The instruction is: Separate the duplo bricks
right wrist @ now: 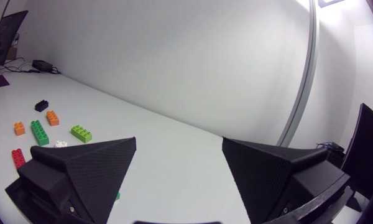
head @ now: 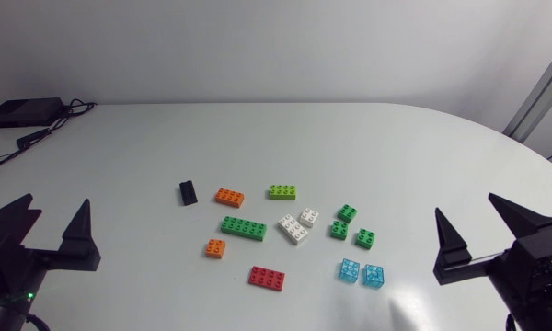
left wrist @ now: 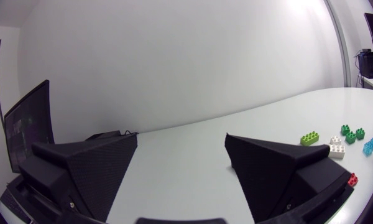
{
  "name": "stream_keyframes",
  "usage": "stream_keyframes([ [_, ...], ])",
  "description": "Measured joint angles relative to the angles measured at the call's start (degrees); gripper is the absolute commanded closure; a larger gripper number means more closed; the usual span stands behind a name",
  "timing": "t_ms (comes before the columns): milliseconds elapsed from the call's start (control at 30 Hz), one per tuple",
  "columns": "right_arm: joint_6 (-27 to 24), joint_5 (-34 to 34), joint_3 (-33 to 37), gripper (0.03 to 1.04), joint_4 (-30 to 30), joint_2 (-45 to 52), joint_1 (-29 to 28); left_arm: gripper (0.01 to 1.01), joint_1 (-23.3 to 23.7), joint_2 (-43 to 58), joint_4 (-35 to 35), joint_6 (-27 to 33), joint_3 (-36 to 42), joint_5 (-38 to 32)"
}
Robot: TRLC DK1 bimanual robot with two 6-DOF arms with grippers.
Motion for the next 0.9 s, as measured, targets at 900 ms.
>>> stream_keyframes([
  [900, 11.85, -0.33, 0.00, 0.07, 0.00, 0.00, -9.57, 0.046, 6.23, 0.00, -0.92, -9.18, 0.00, 3.21],
])
